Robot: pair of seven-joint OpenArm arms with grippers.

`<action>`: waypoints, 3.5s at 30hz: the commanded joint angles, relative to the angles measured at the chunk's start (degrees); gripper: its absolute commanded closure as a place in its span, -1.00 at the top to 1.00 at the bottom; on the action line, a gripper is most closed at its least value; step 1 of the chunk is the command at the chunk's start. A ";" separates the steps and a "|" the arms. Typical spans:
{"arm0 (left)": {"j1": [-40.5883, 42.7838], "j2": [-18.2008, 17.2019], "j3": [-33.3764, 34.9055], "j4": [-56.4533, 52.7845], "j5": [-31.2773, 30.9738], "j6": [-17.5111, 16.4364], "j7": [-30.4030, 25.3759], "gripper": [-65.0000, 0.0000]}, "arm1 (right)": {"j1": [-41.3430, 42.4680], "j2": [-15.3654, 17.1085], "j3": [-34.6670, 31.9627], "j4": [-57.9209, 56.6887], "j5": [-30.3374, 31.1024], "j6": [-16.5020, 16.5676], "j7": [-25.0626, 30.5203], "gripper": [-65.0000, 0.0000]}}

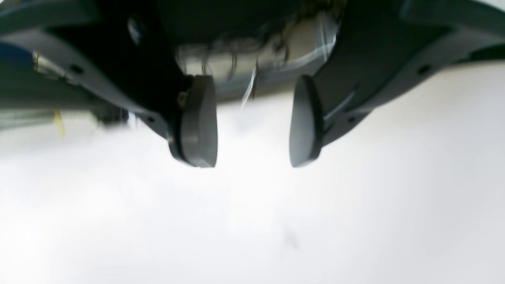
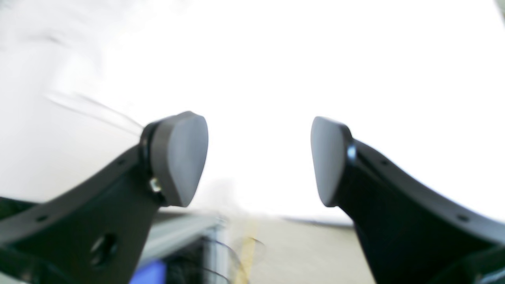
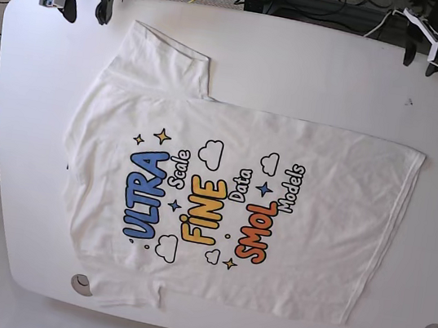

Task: Fold the T-shirt properly
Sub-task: 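Lower both grippers toward the shoulder corners of the white T-shirt, then grasp the shoulder corner of the shirt with the right gripper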

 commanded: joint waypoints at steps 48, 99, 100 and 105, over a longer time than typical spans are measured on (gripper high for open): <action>-3.20 -0.70 -4.45 0.69 -4.97 -4.68 4.04 -0.17 | 17.52 2.74 0.93 -20.31 15.90 2.72 -17.86 0.30; -4.24 -0.58 -4.46 0.46 -6.05 -4.41 4.80 -0.16 | 20.78 -0.47 -2.27 -24.68 17.66 4.12 -24.04 0.26; -4.37 -0.66 -4.38 0.48 -6.07 -4.36 4.78 -0.16 | 20.81 -0.50 -2.43 -25.03 17.98 4.38 -24.69 0.27; -4.54 -0.76 -4.41 0.34 -6.07 -4.28 4.87 -0.15 | 20.99 -0.52 -2.86 -25.75 18.38 4.57 -26.25 0.29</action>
